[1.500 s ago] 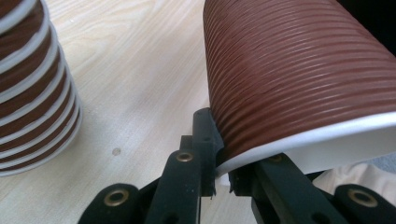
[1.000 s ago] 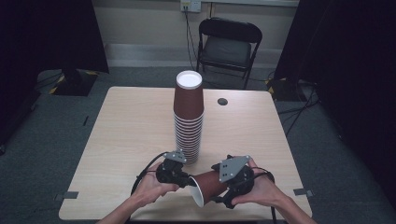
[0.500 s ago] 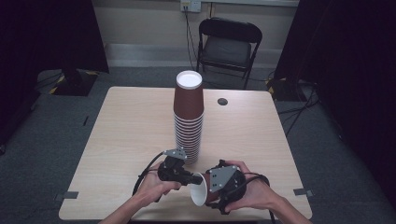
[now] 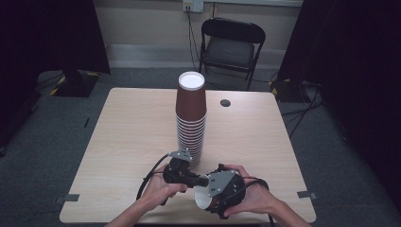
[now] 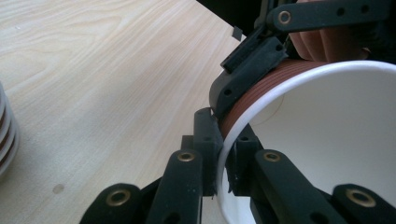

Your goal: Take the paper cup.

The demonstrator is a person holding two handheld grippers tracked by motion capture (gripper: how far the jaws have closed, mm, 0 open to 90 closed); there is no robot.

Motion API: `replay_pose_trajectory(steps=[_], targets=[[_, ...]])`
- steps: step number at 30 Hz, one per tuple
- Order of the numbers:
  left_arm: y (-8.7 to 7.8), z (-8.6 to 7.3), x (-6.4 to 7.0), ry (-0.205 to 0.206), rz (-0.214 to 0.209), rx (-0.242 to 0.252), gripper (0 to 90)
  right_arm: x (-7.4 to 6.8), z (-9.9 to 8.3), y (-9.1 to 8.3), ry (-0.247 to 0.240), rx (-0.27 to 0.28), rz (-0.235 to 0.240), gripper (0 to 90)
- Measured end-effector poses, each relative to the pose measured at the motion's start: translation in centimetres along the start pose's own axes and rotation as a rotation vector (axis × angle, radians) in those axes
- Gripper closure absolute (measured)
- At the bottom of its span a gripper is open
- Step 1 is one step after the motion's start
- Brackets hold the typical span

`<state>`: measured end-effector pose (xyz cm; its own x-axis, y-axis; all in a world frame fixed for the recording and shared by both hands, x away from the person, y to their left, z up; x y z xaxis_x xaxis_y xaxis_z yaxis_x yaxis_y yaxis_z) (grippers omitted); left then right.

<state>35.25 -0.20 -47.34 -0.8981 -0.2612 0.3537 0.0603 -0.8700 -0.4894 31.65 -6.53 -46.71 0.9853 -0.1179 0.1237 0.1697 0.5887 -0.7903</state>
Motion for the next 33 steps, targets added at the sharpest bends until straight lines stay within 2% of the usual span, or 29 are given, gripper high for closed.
replay_pose_trajectory(steps=[4,13,21,27,29,33], targets=[[-0.1,0.1,0.0,-0.005,0.011,0.010,84.7,0.2,0.2,-0.1,0.013,0.017,-0.009,8.0],[0.0,0.0,-0.2,-0.004,0.032,-0.016,84.7,0.2,0.2,0.2,0.026,0.010,-0.004,7.9],[-0.1,0.6,-0.4,-0.013,0.032,-0.008,84.0,0.6,0.3,0.1,0.018,0.011,-0.048,7.6],[0.0,0.6,-0.4,-0.017,0.037,-0.011,83.4,0.6,0.2,0.1,0.020,0.014,-0.059,7.8],[0.0,0.7,-0.5,-0.004,0.046,0.007,82.1,0.7,0.2,0.1,0.018,0.020,-0.064,8.5],[-0.3,1.0,-0.5,0.013,0.065,0.038,79.7,0.9,0.4,-0.1,0.044,0.051,-0.072,9.7]])
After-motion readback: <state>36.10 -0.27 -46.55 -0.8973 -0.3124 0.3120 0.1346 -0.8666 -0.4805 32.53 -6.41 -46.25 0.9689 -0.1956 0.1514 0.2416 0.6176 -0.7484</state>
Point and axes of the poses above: each handheld gripper's, and its own axes: y roughly forward along the jaws, z roughly out of its top, x roughly to its right, the point moved 9 cm from there along y, roughly forward along the jaws, and after that the axes turned 8 degrees about y, right-handed, at the moved point
